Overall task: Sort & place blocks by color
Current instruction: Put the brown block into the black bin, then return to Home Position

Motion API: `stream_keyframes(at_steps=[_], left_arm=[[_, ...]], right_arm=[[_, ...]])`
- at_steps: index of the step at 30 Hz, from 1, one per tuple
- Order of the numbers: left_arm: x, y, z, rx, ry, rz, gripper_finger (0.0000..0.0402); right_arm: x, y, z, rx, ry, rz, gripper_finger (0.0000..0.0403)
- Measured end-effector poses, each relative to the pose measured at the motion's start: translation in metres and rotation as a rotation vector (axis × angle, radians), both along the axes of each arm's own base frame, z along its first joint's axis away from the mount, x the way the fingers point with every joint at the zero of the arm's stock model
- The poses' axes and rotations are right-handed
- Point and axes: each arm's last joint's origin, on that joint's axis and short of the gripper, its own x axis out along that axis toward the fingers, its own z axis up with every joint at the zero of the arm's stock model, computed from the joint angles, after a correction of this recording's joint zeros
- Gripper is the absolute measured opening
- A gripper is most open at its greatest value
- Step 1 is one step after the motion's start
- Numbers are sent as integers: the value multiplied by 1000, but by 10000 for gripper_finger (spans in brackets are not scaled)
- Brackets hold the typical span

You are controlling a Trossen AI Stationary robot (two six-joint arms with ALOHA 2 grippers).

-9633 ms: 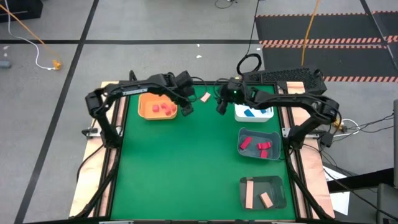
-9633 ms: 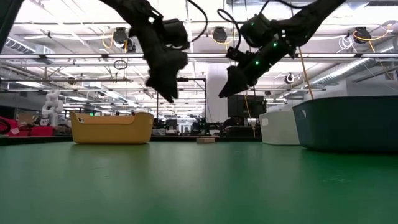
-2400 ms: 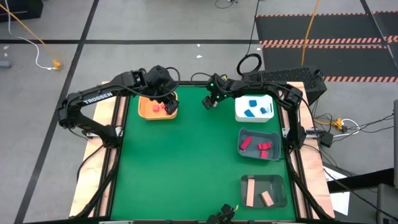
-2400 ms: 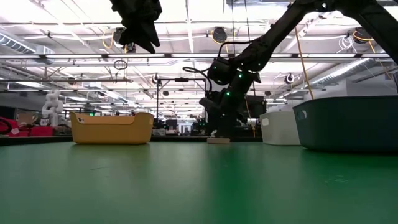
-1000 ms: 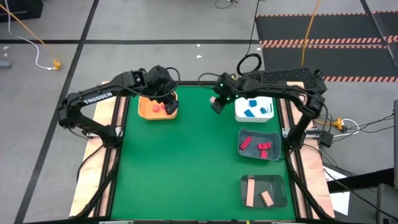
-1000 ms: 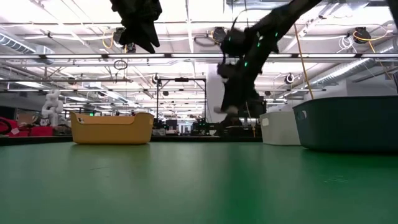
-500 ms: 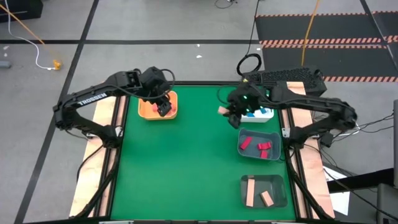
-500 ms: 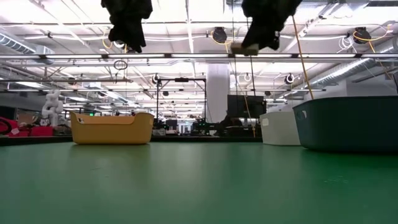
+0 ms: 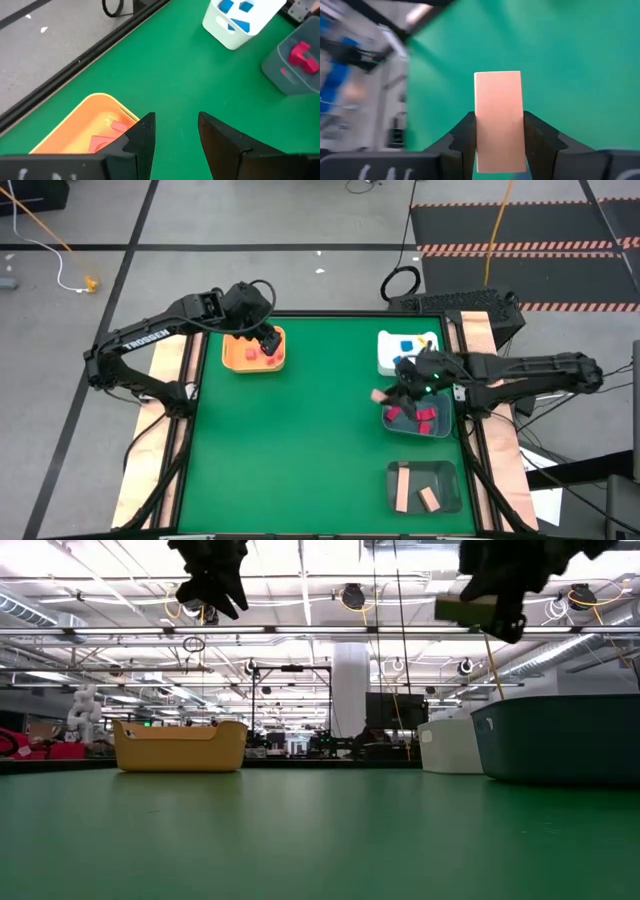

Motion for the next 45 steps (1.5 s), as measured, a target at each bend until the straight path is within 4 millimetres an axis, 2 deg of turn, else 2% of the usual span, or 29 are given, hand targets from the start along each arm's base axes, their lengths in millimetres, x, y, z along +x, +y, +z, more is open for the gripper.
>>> stream_keyframes(at_steps=[4,9,12,19,23,28,30,35,38,41,45], left_arm=[[0,0,0,-41,-21,54,150],[0,-3,-1,-84,-21,89,150],[-1,-7,-3,-110,-4,100,150],[3,-20,-4,-133,9,75,150],[5,-27,-4,-140,8,55,150],[7,-33,-4,-141,9,33,149],[7,-34,-4,-142,9,26,150],[8,-37,-4,-143,10,17,149],[8,-37,-4,-143,10,15,150],[8,-37,-4,-137,13,8,150],[1,-39,-1,-123,14,-11,150]], right_arm=[[-11,22,-5,100,-126,60,112],[-21,53,-3,178,-232,226,112],[-29,72,-8,218,-180,320,112],[-51,107,-41,364,32,440,112],[-61,120,-54,415,114,433,112],[-66,128,-59,420,152,399,113],[-66,130,-62,442,186,370,138],[-68,135,-65,513,265,320,248],[-68,137,-62,545,253,332,296],[-69,137,-56,540,189,384,319],[-71,133,-46,453,36,495,323]])
